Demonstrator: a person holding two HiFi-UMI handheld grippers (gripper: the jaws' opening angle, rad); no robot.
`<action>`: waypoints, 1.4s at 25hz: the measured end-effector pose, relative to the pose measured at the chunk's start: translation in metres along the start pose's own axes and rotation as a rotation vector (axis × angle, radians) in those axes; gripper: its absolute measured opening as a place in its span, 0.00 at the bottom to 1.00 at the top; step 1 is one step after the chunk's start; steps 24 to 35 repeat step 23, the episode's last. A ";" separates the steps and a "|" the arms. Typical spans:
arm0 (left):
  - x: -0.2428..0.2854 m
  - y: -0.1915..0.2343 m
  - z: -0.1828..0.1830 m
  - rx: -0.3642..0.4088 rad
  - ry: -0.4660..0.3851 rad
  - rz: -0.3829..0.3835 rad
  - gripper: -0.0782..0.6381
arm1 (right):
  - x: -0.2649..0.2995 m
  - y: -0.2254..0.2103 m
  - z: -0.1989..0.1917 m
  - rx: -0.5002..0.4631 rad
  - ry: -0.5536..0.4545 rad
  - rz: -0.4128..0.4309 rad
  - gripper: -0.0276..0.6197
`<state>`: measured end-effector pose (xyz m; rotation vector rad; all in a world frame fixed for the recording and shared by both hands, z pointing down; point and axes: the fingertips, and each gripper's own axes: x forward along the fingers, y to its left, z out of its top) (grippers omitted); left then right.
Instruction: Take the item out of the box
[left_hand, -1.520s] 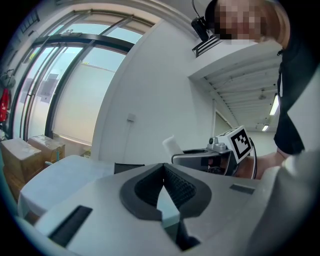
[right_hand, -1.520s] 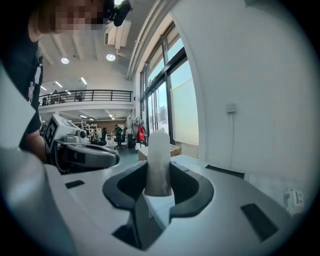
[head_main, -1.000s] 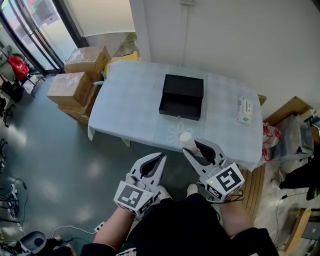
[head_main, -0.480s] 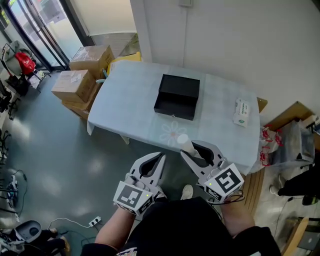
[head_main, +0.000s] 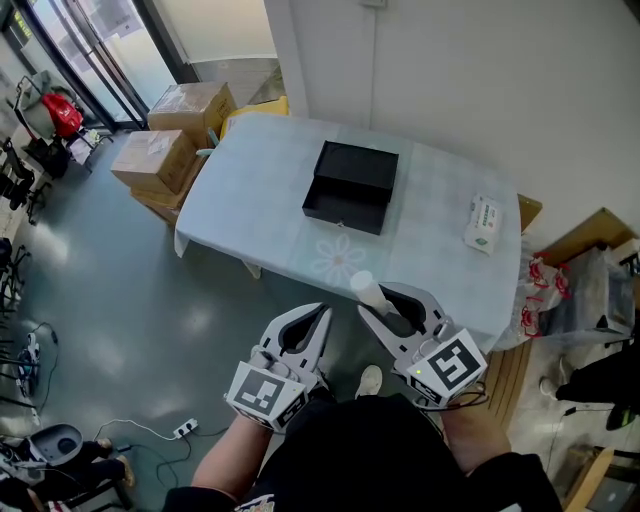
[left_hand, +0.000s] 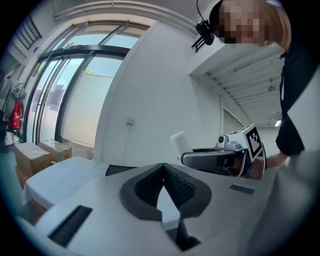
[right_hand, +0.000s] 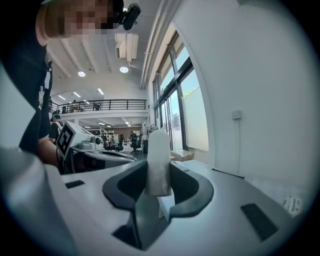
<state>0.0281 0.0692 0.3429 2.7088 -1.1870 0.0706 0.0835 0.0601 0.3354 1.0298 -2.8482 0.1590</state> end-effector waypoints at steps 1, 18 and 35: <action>0.001 -0.003 -0.001 -0.002 0.004 0.005 0.12 | -0.002 -0.001 -0.001 0.004 -0.001 0.004 0.26; 0.005 -0.032 -0.008 -0.005 0.007 0.036 0.12 | -0.025 -0.002 -0.010 0.024 -0.014 0.046 0.26; 0.006 -0.029 -0.008 0.013 0.001 0.048 0.12 | -0.026 -0.004 -0.008 0.021 -0.015 0.046 0.26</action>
